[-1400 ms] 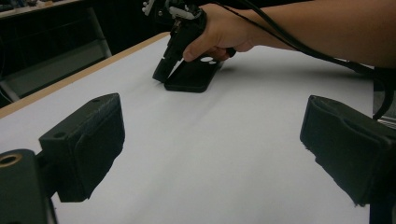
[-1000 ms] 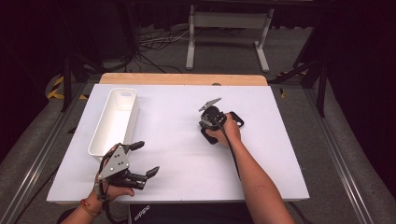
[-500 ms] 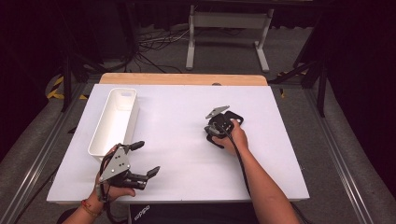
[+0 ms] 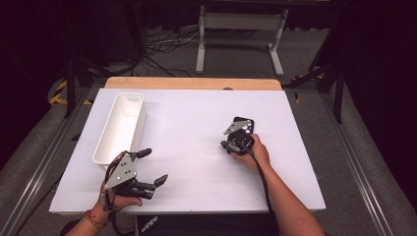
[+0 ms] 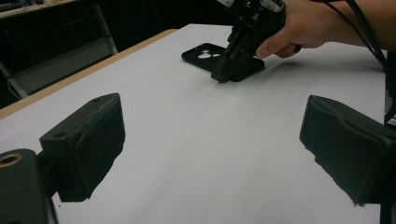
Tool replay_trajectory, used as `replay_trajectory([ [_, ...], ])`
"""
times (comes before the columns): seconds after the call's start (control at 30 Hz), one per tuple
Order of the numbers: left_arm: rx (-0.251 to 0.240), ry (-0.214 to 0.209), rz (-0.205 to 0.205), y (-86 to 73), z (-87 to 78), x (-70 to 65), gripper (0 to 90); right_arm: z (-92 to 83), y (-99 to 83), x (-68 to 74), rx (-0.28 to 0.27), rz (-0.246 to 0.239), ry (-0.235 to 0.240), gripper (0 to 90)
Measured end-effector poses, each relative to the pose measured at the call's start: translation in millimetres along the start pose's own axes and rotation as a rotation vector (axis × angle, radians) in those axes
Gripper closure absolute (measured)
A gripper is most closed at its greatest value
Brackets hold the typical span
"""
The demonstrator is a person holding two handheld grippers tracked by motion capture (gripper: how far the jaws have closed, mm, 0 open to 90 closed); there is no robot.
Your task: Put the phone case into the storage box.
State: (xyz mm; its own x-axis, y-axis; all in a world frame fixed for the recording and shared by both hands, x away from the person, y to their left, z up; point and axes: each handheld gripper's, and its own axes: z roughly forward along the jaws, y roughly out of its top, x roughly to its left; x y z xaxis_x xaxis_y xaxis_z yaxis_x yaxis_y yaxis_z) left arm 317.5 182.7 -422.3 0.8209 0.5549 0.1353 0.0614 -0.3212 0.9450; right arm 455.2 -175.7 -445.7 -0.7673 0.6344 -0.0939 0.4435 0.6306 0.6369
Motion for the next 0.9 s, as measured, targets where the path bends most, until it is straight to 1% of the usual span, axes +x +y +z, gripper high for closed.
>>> replay_trajectory([
  [0.17,0.001,0.0,-0.007,-0.8,1.2,0.5,7.5,-7.8,-8.7,1.9,0.003,-0.007,0.007,90.0],
  [0.33,0.004,-0.008,-0.007,-0.8,0.8,0.4,7.5,-14.4,-16.9,0.7,-0.001,-0.001,0.01,90.0],
  [0.37,0.004,-0.008,-0.007,-0.8,0.8,0.4,7.4,-16.0,-19.0,0.2,-0.001,0.008,0.009,90.0],
  [0.4,0.006,-0.007,-0.006,-0.9,0.9,0.5,7.4,-16.0,-19.0,0.2,-0.001,0.008,0.009,90.0],
  [0.47,0.002,-0.007,-0.007,-1.2,1.5,0.8,7.4,-20.6,-25.2,-2.4,-0.007,0.012,0.007,89.8],
  [0.57,0.009,-0.006,-0.003,-1.0,1.4,0.7,7.4,-24.7,-30.6,-4.5,-0.008,0.017,-0.002,89.4],
  [0.73,0.009,-0.007,-0.002,-1.1,2.6,0.3,7.4,-28.3,-33.8,-6.2,-0.001,0.015,-0.011,89.0],
  [0.77,0.018,-0.008,0.0,-1.0,2.4,0.2,7.4,-28.7,-34.5,-6.4,-0.003,0.016,-0.013,88.5],
  [0.83,0.016,-0.009,-0.003,-1.2,2.4,-0.1,7.4,-30.0,-35.9,-7.5,-0.014,0.019,-0.018,87.2],
  [0.9,0.017,-0.007,-0.002,-1.4,1.9,0.4,7.3,-32.3,-37.4,-8.4,-0.036,0.024,-0.007,87.1],
])
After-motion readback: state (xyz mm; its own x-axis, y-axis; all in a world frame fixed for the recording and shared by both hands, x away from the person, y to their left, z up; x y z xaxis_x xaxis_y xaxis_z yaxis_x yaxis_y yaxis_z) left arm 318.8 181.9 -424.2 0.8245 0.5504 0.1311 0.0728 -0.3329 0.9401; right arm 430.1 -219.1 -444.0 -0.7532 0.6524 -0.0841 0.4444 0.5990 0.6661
